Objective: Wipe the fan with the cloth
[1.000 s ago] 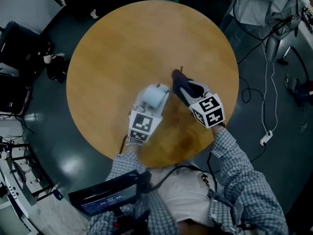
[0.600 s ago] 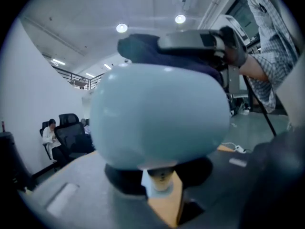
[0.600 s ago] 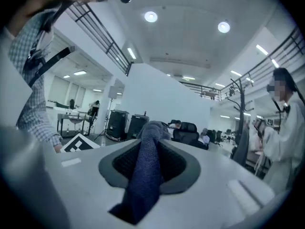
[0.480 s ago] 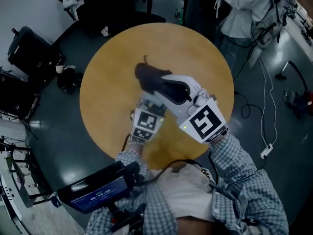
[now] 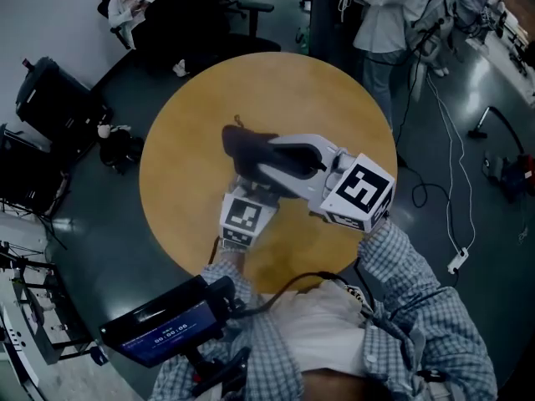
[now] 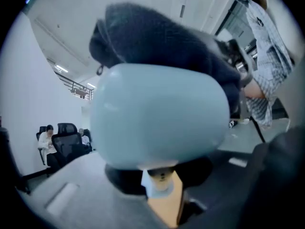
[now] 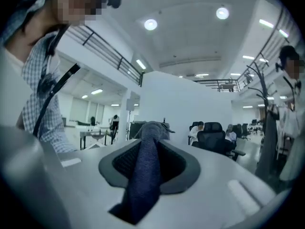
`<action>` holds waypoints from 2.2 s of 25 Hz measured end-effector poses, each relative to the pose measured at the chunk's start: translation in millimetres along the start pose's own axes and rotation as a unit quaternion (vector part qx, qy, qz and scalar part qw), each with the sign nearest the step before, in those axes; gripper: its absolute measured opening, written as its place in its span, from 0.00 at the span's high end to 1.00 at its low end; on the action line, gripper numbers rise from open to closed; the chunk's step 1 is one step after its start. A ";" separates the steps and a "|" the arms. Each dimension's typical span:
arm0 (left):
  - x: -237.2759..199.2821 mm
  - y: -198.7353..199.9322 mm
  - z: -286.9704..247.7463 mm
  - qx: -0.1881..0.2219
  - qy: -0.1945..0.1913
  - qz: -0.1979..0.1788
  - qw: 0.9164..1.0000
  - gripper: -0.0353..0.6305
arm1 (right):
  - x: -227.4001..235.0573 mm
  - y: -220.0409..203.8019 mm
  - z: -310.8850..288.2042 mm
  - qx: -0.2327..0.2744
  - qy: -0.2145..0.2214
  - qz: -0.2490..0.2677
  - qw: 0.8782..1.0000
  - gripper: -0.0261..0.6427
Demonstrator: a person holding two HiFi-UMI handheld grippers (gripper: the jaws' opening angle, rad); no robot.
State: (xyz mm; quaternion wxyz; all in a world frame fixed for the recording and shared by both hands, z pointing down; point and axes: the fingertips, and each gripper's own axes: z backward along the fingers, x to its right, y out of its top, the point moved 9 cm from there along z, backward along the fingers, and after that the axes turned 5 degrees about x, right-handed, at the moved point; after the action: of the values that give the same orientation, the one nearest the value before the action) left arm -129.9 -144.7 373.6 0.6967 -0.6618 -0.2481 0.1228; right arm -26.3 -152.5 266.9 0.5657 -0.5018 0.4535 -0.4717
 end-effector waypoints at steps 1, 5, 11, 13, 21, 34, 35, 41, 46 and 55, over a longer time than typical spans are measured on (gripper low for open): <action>-0.2 -0.3 1.0 0.004 -0.002 0.004 1.000 0.74 | 12.4 -5.6 2.1 0.011 -0.012 -0.024 1.000 0.81; -1.8 1.0 8.0 0.030 -0.004 0.021 0.999 0.74 | 48.3 -40.2 9.1 -0.007 -0.076 -0.089 0.993 0.81; 8.6 4.9 8.8 0.025 -0.022 -0.001 0.999 0.74 | 65.8 -105.8 42.0 -0.043 -0.156 -0.160 0.974 0.81; 10.6 5.9 9.5 0.030 -0.027 0.006 0.999 0.74 | 67.0 -125.3 50.3 -0.074 -0.190 -0.162 0.966 0.81; 4.2 7.6 10.5 0.041 -0.017 0.019 0.999 0.74 | 36.8 -94.5 78.8 0.030 -0.213 -0.157 0.964 0.81; 9.4 14.1 10.4 0.033 -0.057 -0.004 0.998 0.74 | 38.4 -29.8 68.7 -0.037 -0.148 -0.009 0.988 0.81; 10.5 12.2 10.5 0.030 -0.059 -0.008 0.998 0.74 | 29.9 -4.6 59.6 -0.013 -0.106 0.013 0.994 0.81; 23.5 8.4 5.8 0.028 -0.086 -0.019 0.996 0.74 | 2.9 26.3 3.5 -0.034 0.056 0.008 0.998 0.81; 27.6 14.7 9.2 0.047 -0.092 -0.007 0.995 0.74 | 57.6 -20.2 -4.2 -0.095 0.007 -0.061 0.994 0.81; 28.0 6.0 19.3 0.034 -0.092 0.022 0.995 0.74 | 89.6 -109.6 23.7 -0.213 -0.119 -0.055 0.968 0.81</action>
State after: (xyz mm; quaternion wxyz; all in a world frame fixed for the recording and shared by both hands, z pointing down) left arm -115.1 -113.5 372.9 0.6902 -0.6285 -0.2928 0.2069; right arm 1.4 -243.4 374.4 0.4690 -0.6874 0.4449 -0.3311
